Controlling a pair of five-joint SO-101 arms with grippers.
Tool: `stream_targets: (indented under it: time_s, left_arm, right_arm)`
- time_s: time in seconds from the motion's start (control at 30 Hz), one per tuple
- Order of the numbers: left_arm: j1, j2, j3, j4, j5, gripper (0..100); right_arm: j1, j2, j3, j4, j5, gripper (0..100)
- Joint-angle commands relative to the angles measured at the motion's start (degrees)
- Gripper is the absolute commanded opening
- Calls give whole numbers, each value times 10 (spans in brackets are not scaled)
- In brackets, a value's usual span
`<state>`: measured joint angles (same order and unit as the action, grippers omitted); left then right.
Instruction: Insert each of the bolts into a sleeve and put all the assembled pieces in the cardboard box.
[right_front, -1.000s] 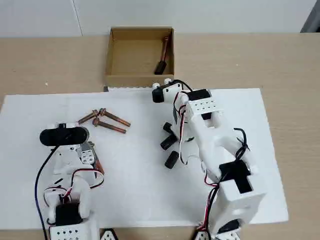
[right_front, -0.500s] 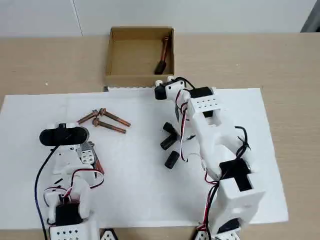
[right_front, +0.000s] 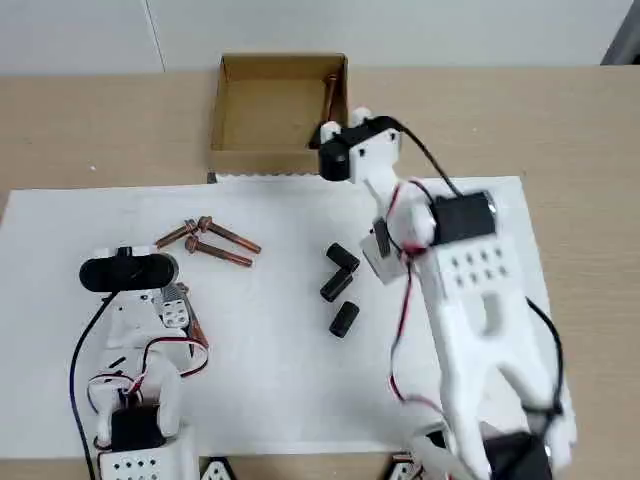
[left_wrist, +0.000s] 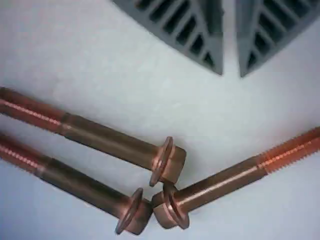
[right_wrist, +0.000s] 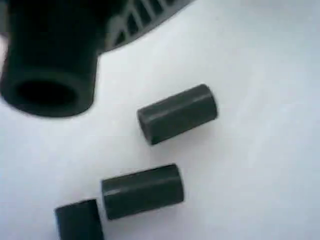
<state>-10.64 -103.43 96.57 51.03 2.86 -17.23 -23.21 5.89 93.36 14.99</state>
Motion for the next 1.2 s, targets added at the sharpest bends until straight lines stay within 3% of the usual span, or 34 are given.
stream_targets:
  time_s: [0.0,0.2,0.37,0.57,0.83,1.17]
  left_arm:
    - [0,-4,-7,7,-4,6]
    - [1,-2,-102,67,-4,6]
    - [22,6,-222,165,-45,6]
    - [25,168,-393,229,-41,6]
    - [25,449,-604,309,75,6]
    - [28,663,-647,346,182,7]
  right_arm:
    - [1,-84,-27,28,-55,8]
    - [3,-183,43,20,-95,4]
    - [29,-290,135,-28,-194,4]
    - [61,-420,242,-93,-203,4]
    - [121,-523,333,-131,-204,3]
    - [204,-559,351,-131,-207,3]
